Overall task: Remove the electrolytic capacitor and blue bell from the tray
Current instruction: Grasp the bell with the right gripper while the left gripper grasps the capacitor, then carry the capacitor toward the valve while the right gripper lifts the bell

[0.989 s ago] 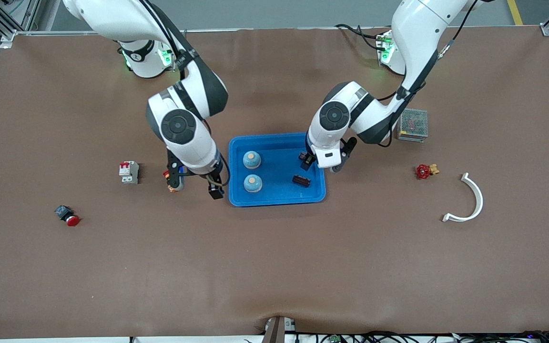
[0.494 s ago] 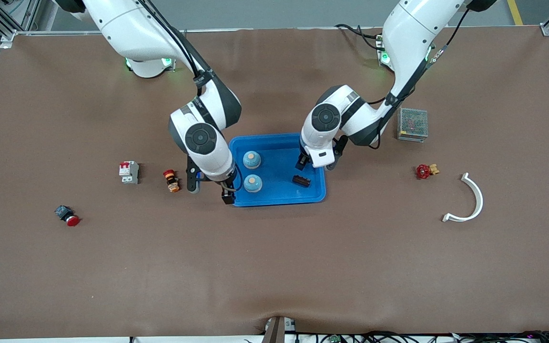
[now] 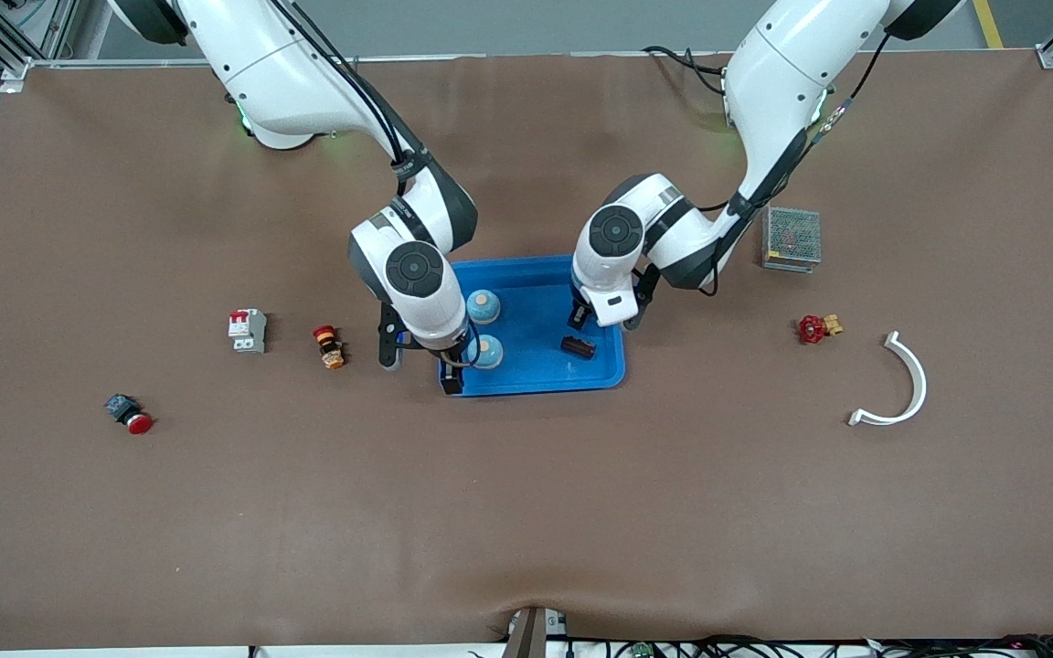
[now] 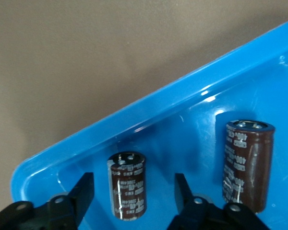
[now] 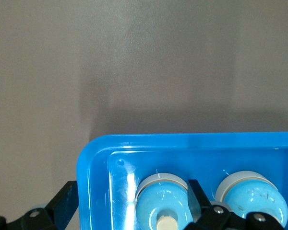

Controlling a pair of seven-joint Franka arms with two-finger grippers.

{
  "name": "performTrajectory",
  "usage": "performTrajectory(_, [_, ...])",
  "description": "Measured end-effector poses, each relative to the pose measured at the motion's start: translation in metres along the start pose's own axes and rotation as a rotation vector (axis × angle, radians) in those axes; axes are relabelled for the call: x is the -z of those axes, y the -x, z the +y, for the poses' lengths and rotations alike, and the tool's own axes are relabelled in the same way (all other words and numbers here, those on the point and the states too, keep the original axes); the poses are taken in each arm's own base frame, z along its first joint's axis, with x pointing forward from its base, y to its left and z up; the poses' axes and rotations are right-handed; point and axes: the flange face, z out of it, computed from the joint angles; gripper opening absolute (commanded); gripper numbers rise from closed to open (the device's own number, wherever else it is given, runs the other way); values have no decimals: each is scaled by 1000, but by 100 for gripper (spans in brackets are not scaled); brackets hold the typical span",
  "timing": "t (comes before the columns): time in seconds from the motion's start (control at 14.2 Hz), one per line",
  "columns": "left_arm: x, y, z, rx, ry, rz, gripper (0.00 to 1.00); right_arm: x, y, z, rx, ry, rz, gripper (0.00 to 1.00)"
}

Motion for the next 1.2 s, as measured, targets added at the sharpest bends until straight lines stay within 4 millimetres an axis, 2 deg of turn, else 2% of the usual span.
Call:
performTrajectory(0.14, [-1, 1, 4, 4, 4, -4, 1, -1, 5, 3, -14, -3, -3, 100])
performTrajectory(0.35, [3, 1, 8, -10, 18, 5, 0, -6, 21, 12, -33, -6, -7, 100])
performTrajectory(0.49, [12, 4, 13, -15, 38, 5, 0, -11, 32, 19, -37, -5, -7, 100])
performTrajectory(0.64, [36, 5, 18, -16, 61, 16, 0, -15, 40, 24, -39, -5, -9, 100])
performTrajectory(0.85, [93, -1, 26, -7, 62, 70, 0, -21, 44, 26, -38, -10, -14, 100])
performTrajectory(0.99, [122, -21, 28, -8, 56, 104, 0, -29, 44, 25, -39, -20, -22, 100])
performTrajectory(1.2, [150, -91, 33, -4, 31, 131, 0, -42, 44, 26, -37, -24, -24, 100])
